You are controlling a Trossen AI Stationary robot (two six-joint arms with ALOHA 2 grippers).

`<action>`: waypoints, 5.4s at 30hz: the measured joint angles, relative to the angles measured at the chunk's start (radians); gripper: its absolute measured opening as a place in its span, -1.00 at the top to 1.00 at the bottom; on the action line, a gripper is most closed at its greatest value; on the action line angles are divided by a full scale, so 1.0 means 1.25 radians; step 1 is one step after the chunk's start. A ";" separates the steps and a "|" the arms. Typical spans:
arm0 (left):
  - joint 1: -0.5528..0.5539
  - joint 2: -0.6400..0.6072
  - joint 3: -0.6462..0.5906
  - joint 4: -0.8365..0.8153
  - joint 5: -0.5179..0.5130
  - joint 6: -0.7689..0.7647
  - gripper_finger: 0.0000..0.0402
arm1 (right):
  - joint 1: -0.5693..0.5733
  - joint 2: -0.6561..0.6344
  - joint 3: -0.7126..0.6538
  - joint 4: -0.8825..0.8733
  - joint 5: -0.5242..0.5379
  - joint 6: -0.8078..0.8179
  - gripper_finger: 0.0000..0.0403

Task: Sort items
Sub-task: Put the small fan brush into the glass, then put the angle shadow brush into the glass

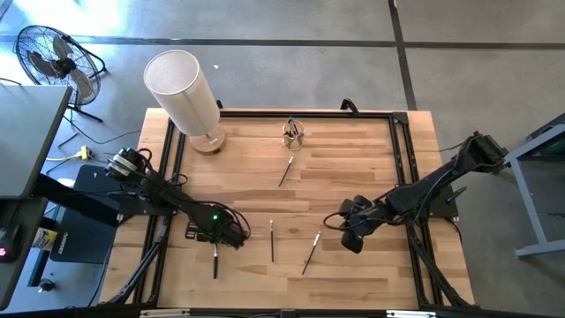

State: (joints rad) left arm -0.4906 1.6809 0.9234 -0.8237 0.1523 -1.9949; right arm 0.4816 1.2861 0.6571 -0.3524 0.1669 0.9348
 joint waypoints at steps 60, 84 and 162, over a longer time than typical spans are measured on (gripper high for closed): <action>0.724 0.047 0.241 1.027 -0.280 1.677 1.00 | -0.244 0.001 0.000 0.048 0.123 -0.056 0.97; 0.722 0.177 0.241 0.968 -0.283 1.565 0.48 | -0.283 0.001 0.000 0.077 0.124 -0.057 0.97; 0.120 -0.408 -0.334 0.632 -0.253 1.159 1.00 | -0.076 0.588 0.641 -0.522 -0.059 0.762 0.59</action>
State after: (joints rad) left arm -0.3408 1.1713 0.5064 -0.0337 -0.1638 -0.5460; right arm 0.3862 2.0211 1.4578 -1.0050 0.0934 1.8874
